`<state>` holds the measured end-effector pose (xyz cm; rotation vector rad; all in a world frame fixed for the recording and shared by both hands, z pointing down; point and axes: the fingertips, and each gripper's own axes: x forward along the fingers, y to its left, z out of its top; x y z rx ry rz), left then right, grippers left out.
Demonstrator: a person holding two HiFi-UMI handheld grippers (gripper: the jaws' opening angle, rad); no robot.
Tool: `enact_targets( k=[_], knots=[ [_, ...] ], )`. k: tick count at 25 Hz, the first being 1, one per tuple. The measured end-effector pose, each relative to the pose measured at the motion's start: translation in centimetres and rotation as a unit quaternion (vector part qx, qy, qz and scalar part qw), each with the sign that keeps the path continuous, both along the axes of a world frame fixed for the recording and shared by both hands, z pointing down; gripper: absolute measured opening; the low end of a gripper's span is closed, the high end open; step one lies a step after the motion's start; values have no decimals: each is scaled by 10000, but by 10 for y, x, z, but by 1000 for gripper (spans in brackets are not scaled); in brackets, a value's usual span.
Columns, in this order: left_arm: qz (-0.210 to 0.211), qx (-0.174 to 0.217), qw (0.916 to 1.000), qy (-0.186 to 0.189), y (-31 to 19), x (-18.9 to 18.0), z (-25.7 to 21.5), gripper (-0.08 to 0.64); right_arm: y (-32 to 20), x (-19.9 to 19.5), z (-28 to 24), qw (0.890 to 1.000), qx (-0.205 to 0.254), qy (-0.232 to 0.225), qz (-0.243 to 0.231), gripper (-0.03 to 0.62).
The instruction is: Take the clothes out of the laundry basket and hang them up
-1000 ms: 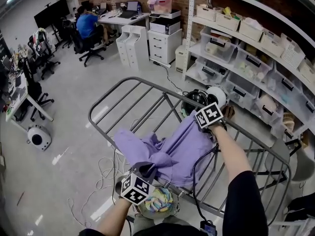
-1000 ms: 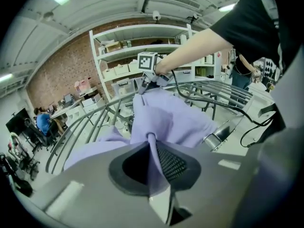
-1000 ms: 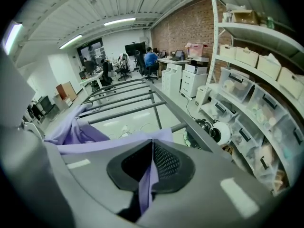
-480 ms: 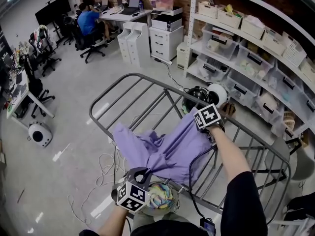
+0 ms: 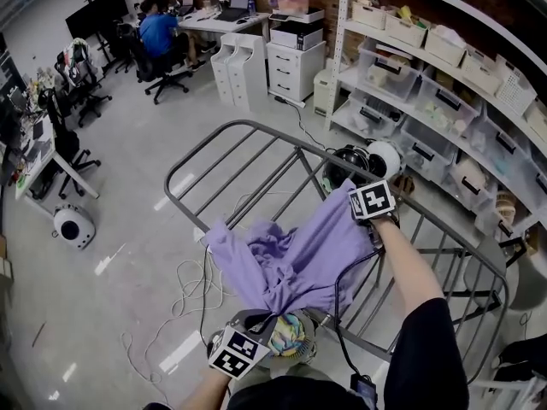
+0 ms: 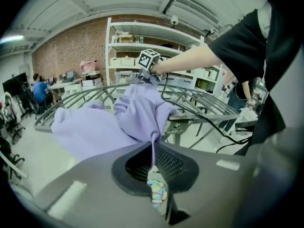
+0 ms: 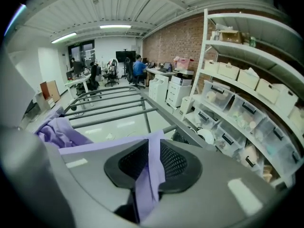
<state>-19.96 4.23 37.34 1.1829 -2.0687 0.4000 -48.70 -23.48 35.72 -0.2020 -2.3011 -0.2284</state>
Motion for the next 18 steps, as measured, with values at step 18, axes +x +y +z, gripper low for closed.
enact_targets(
  k=[18],
  knots=[
    [206,396,9985,-317,10,-11,10,106,163,81,-68,9730,-1691,-457,-1501,66]
  ],
)
